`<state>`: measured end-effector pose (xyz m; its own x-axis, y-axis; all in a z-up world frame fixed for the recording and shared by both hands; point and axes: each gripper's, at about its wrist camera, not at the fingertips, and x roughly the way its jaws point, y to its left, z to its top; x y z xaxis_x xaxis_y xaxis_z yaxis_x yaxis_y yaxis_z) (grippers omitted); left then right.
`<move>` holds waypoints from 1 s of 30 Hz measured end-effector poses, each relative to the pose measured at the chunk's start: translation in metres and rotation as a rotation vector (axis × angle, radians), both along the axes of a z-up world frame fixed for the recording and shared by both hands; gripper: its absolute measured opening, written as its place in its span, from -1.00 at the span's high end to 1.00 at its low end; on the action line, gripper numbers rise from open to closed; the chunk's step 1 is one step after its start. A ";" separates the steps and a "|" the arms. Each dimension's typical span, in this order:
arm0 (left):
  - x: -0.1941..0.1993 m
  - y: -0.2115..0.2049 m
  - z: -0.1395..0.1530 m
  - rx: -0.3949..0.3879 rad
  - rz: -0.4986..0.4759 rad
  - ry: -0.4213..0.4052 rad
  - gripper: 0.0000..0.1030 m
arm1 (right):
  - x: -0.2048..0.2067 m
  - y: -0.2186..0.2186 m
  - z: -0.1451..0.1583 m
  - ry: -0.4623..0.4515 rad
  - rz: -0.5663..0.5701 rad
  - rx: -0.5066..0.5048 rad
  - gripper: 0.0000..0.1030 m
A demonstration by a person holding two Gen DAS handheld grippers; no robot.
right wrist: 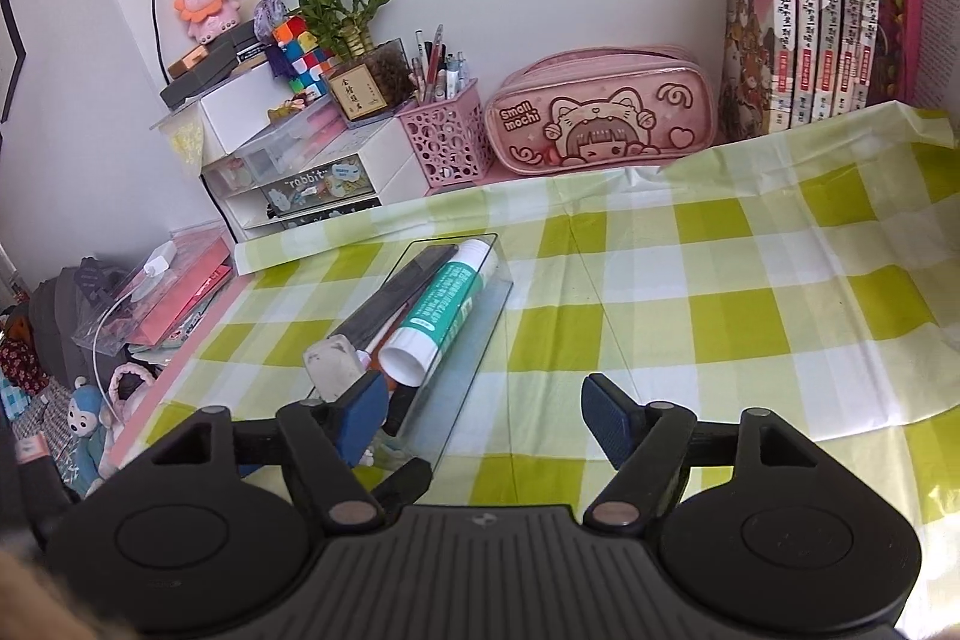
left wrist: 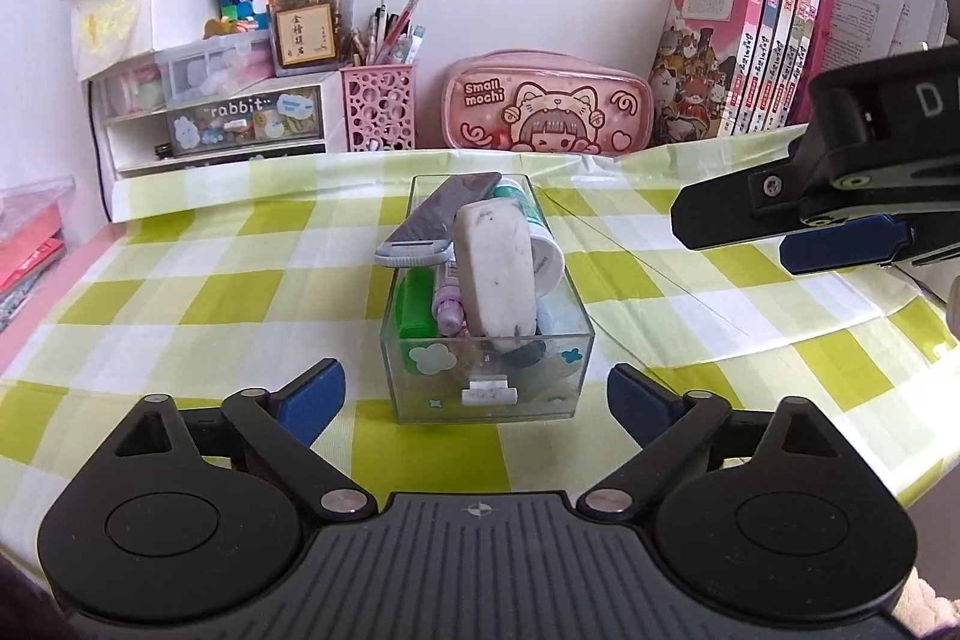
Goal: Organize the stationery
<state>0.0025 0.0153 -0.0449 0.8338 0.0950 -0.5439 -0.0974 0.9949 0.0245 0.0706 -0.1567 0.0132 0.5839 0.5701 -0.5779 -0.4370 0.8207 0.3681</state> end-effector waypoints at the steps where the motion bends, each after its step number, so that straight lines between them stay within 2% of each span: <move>1: -0.002 -0.002 0.003 0.005 0.000 0.012 -0.87 | -0.001 -0.003 0.001 -0.003 -0.003 -0.007 -0.56; 7: -0.008 -0.011 0.023 0.013 -0.012 0.097 -0.90 | -0.014 -0.022 0.012 -0.057 -0.039 -0.046 -0.68; 14: -0.023 -0.026 0.050 0.036 0.000 0.117 -0.90 | -0.039 -0.035 0.027 -0.083 -0.099 -0.117 -0.90; 20: -0.025 -0.032 0.058 0.006 -0.013 0.187 -0.90 | -0.066 -0.042 0.037 -0.120 -0.116 -0.184 -0.97; 30: -0.027 -0.034 0.066 0.014 0.013 0.178 -0.90 | -0.068 -0.054 0.041 -0.115 -0.153 -0.187 -0.98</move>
<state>-0.0241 -0.0190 0.0216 0.7228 0.1139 -0.6815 -0.1030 0.9931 0.0568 0.0023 -0.2108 0.0543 0.7227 0.3598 -0.5900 -0.3329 0.9294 0.1590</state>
